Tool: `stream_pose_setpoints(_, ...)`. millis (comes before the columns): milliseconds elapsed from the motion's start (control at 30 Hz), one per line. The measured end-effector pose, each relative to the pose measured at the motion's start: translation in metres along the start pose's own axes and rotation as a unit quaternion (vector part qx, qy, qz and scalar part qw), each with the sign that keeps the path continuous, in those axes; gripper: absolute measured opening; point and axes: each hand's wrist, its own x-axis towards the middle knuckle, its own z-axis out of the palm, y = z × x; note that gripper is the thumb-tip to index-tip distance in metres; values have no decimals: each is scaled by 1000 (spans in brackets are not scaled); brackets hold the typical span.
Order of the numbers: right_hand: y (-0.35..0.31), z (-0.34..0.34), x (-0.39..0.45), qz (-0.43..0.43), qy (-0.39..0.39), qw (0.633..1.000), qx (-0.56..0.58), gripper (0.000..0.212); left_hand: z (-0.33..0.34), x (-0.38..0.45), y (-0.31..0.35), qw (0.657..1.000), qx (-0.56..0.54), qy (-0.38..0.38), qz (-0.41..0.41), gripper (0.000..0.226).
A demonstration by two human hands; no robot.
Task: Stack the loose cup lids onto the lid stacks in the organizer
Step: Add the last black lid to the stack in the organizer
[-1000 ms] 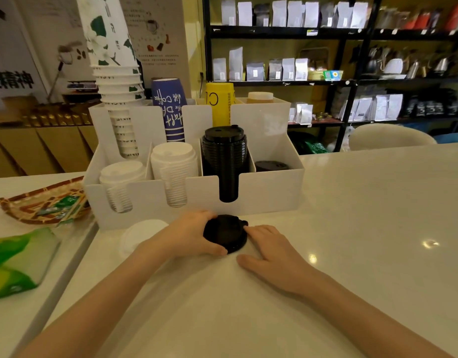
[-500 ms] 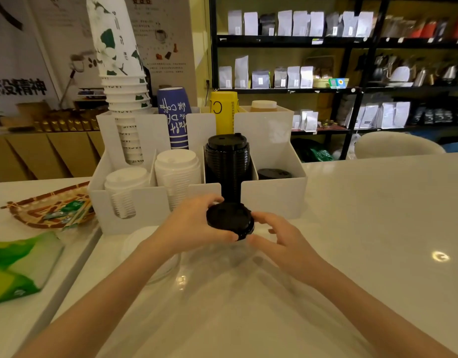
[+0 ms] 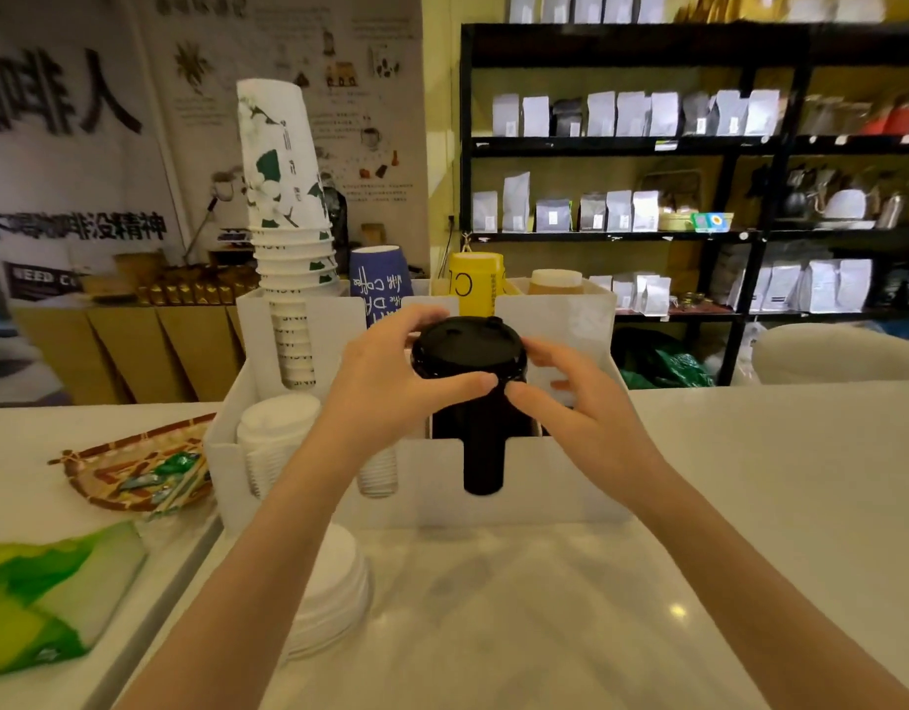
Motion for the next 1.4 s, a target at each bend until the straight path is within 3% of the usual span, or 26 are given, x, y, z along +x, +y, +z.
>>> stream_pose_setpoints(233, 25, 8, 35, 11, 61, 998, 29, 46, 24, 24, -16, 993, -71, 92, -10, 59)
stream_pose_setpoints(567, 53, 15, 48, 25, -11, 999, 22, 35, 48, 39, -47, 997, -22, 71, -28, 58)
stream_pose_setpoints(1000, 58, 17, 44, 44, 60, 997, -27, 38, 54, 38, -49, 997, -47, 20, -56, 63)
stream_pose_setpoints(1400, 62, 16, 42, 51, 78, 993, -74, 35, 49, 37, -49, 997, -37, -16, -67, 58)
